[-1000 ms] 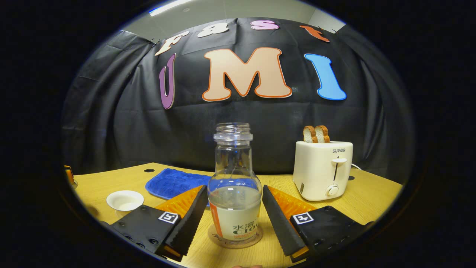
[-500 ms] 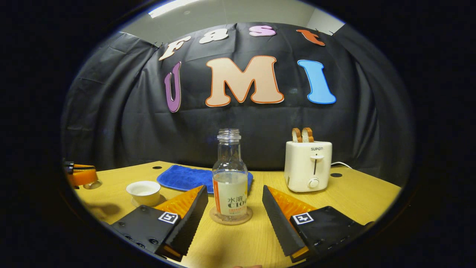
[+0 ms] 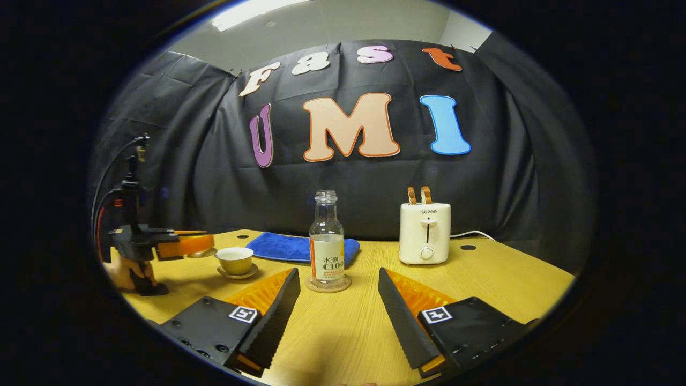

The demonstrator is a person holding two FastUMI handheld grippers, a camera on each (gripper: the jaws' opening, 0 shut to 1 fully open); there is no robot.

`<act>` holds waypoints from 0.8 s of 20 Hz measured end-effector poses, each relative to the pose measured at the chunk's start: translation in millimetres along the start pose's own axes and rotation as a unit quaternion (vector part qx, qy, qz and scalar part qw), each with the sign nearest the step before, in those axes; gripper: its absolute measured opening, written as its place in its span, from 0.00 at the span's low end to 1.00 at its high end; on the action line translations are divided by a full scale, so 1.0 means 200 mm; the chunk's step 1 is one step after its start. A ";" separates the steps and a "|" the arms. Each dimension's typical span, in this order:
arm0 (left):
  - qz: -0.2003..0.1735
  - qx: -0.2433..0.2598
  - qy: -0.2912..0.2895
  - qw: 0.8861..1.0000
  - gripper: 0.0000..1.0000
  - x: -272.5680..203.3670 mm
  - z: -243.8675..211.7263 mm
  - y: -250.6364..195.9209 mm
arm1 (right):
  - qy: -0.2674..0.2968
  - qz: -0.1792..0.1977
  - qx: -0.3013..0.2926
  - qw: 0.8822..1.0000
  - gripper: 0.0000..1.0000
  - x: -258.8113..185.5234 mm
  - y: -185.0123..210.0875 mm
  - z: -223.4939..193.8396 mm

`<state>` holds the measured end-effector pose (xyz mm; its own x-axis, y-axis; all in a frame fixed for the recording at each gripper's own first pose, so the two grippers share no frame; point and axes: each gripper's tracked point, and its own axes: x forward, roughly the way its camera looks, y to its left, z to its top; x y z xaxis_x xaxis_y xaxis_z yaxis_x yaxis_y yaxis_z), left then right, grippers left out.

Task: Open the teacup lid with one hand, grasp the water bottle and pour water into the teacup with the other hand; after pouring, place the water bottle on the coaster and then close the teacup lid.

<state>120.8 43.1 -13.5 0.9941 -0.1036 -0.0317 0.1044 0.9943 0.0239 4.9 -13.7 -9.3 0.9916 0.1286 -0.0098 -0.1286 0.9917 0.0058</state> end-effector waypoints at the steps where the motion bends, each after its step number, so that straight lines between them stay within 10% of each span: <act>1: 0.003 0.008 0.002 1.000 0.21 0.03 0.00 -0.01 | 0.000 0.001 0.000 1.000 0.94 -0.02 -0.01 0.00; 16: 0.004 0.087 0.069 0.994 0.21 0.31 -0.10 -0.07 | -0.001 -0.003 0.000 1.000 0.94 -0.10 -0.08 0.00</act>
<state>179.4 22.6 -35.2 0.9828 -0.0782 -0.1670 0.1111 0.9741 0.1972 -12.1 -31.1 -8.3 0.9923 0.1234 -0.0078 -0.1233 0.9923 0.0052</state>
